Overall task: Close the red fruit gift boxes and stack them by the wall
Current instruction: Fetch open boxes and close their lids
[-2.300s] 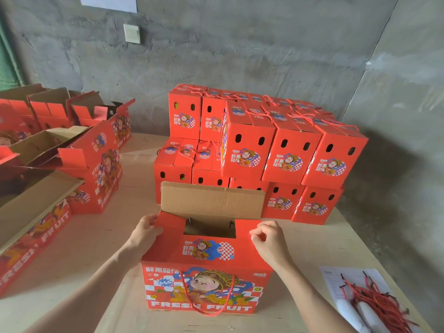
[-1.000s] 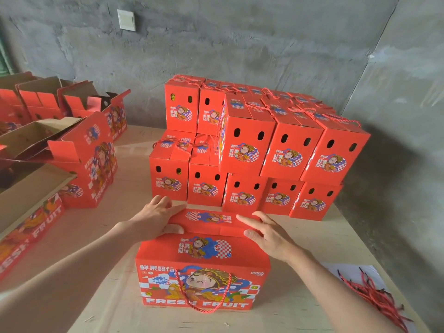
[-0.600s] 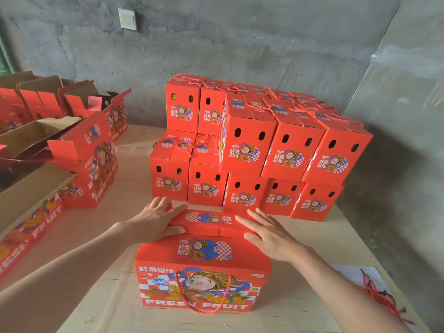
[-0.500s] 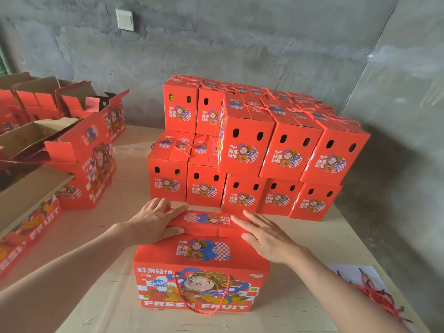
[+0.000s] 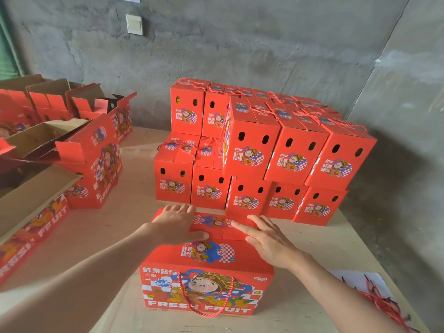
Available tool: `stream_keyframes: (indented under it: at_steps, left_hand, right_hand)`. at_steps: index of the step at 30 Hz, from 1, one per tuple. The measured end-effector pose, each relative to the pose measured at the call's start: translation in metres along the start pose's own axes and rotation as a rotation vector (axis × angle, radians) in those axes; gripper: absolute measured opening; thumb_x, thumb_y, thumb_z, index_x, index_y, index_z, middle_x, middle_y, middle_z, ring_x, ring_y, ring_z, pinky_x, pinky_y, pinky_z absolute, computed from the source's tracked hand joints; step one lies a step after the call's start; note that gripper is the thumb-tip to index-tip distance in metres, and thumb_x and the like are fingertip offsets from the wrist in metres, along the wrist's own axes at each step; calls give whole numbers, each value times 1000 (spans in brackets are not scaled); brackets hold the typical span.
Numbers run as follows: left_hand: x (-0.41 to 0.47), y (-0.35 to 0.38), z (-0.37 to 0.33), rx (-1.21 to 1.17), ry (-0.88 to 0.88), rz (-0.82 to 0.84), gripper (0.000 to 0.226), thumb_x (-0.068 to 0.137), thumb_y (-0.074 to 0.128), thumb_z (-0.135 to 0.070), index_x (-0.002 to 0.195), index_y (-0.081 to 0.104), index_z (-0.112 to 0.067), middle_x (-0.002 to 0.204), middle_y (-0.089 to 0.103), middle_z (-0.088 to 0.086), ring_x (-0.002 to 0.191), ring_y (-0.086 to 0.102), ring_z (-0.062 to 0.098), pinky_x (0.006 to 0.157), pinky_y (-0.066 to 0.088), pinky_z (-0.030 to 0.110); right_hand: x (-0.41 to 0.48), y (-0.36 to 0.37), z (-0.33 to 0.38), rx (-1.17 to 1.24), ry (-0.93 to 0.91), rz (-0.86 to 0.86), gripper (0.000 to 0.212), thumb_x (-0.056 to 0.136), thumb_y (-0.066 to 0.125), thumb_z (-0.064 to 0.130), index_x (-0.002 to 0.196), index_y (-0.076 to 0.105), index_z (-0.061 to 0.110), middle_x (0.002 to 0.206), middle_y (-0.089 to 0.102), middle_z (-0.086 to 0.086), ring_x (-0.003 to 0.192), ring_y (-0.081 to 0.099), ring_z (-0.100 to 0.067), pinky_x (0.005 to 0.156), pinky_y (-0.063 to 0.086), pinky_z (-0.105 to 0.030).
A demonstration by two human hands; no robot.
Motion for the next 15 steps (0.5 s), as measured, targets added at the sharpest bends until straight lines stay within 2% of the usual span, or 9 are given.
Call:
stream_keyframes:
  at_steps: [3, 5, 11, 15]
  left_hand:
    - [-4, 0, -1, 46, 65, -53, 114, 56, -10, -93, 147, 19, -29, 138, 45, 5, 126, 44, 27, 106, 34, 41]
    - [-5, -1, -3, 68, 92, -65, 119, 49, -22, -91, 150, 11, -36, 135, 46, 6, 124, 45, 27, 104, 36, 41]
    - [-4, -3, -4, 65, 91, -119, 117, 49, -28, -88, 149, 8, -40, 133, 46, 6, 122, 45, 27, 103, 37, 41]
    - [-2, -1, -3, 31, 70, -99, 120, 45, -27, -90, 149, 7, -40, 133, 45, 7, 123, 44, 28, 102, 36, 40]
  right_hand:
    - [-1, 0, 1, 4, 3, 10, 54, 103, 34, 29, 139, 7, 59, 147, 25, 2, 132, 22, -14, 111, 24, -34]
    - [-1, 2, 1, 15, 12, 35, 54, 104, 32, 30, 140, 7, 61, 149, 22, 4, 135, 17, -15, 112, 22, -37]
    - [-3, 2, 2, -3, 15, 55, 56, 104, 28, 30, 135, -2, 66, 154, 15, 2, 139, 10, -15, 114, 17, -39]
    - [6, 2, -2, -114, 83, 144, 50, 101, 22, 43, 134, -5, 69, 152, 20, -3, 137, 18, -22, 110, 15, -44]
Point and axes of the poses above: each hand's wrist, its own x-axis towards the middle knuckle, its own y-axis out of the palm, z = x × y, the point moved 8 cm from there along x, towards the middle knuckle
